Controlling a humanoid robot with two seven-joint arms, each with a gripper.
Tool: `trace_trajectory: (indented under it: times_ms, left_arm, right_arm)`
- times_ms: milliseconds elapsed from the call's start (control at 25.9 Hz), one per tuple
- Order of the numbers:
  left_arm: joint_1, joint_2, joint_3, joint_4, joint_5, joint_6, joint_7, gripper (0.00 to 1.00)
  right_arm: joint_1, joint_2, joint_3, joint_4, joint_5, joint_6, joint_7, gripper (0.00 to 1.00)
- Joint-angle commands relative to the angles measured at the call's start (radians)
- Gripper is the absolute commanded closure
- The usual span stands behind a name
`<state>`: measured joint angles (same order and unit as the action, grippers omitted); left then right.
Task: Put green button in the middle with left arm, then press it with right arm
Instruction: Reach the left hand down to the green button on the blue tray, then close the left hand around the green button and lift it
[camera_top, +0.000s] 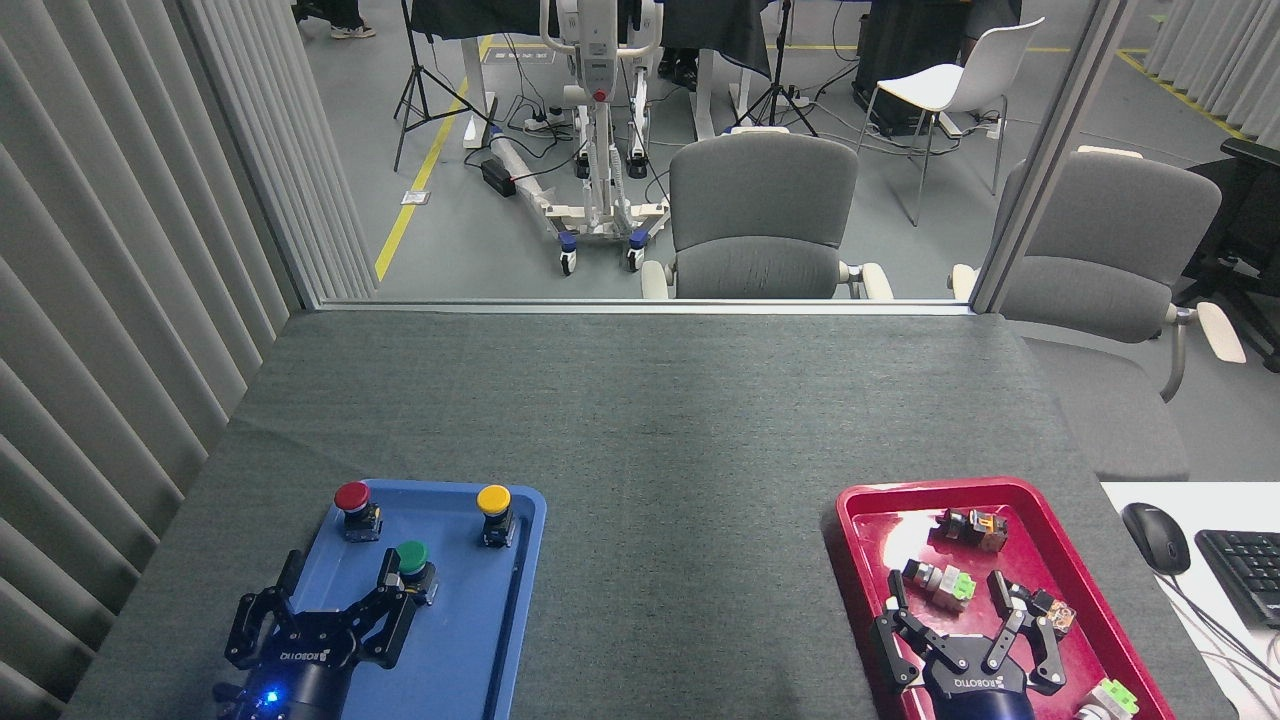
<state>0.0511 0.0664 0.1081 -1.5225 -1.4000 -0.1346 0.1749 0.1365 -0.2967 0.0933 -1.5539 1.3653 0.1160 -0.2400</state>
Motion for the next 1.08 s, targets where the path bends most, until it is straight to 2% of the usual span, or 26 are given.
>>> trace_trajectory:
  times_ms: [0, 232, 348, 541, 773, 889, 1043]
  left_arm:
    - [0.006, -0.007, -0.001, 0.002, 0.0, -0.005, 0.006, 0.0]
    - [0.015, -0.007, -0.01, 0.013, 0.0, -0.005, 0.008, 0.0]
    - [0.044, 0.004, -0.061, 0.044, 0.003, 0.023, 0.018, 0.0]
    - [0.033, 0.004, -0.131, 0.097, 0.003, 0.02, 0.02, 0.0]
    - [0.036, -0.003, -0.113, 0.048, 0.003, 0.023, 0.025, 0.0]
    - [0.05, -0.008, -0.073, -0.012, 0.003, 0.015, 0.074, 0.0]
    - [0.069, -0.013, -0.067, -0.018, 0.003, 0.009, 0.095, 0.0]
  right_arm:
    - [0.0, -0.001, -0.001, 0.0, 0.0, -0.002, -0.004, 0.0]
    - [0.0, -0.009, -0.003, -0.015, -0.011, 0.005, -0.002, 0.03]
    - [0.002, -0.007, -0.001, -0.018, -0.014, 0.042, -0.004, 0.03]
    - [0.002, -0.002, 0.0, -0.02, -0.015, 0.045, -0.004, 0.02]
    - [-0.009, 0.016, -0.015, -0.018, -0.012, 0.044, -0.001, 0.01]
    - [-0.006, 0.016, -0.015, -0.026, -0.012, 0.039, -0.001, 0.01]
    - [-0.009, 0.024, -0.018, -0.031, -0.011, 0.039, 0.001, 0.01]
